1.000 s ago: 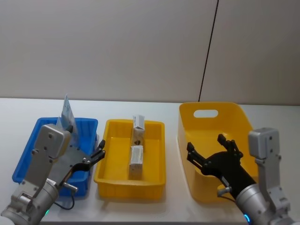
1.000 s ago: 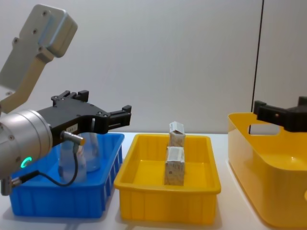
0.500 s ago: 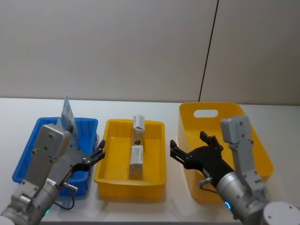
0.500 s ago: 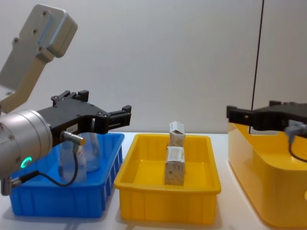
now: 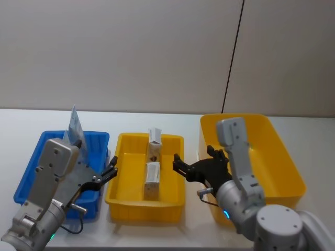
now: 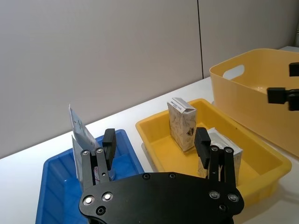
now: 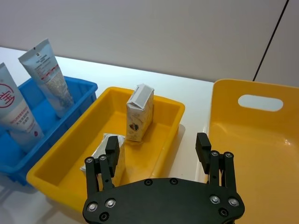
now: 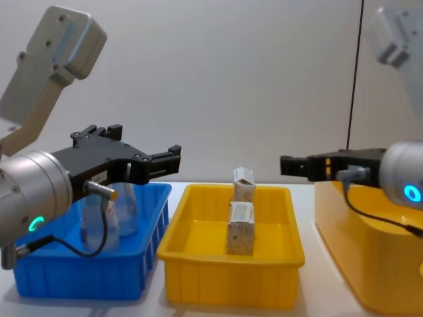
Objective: Bimanual collaborative sorting of washing and personal care products
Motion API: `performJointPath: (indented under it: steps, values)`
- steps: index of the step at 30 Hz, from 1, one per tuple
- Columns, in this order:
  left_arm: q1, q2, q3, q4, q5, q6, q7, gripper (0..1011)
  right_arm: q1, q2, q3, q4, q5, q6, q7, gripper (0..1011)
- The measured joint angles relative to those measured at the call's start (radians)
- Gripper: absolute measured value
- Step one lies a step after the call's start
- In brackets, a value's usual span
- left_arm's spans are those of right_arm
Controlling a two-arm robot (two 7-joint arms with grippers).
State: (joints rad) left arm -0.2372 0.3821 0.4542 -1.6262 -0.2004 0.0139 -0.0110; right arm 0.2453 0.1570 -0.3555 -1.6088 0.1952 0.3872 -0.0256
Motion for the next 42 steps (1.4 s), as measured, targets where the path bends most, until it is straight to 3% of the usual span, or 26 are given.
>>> performJointPath:
  steps: [18, 27, 42]
  values:
    - [0.000, 0.000, 0.000, 0.000, 0.000, 0.000, 0.000, 1002, 0.101, -0.147, -0.028, 0.116, -0.019, 0.128, -0.072, 1002]
    - [0.000, 0.000, 0.000, 0.000, 0.000, 0.000, 0.000, 1001, 0.136, -0.215, -0.009, 0.161, -0.007, 0.226, -0.109, 1002]
    - [0.000, 0.000, 0.000, 0.000, 0.000, 0.000, 0.000, 1001, 0.197, -0.280, 0.026, 0.242, 0.008, 0.344, -0.142, 1002]
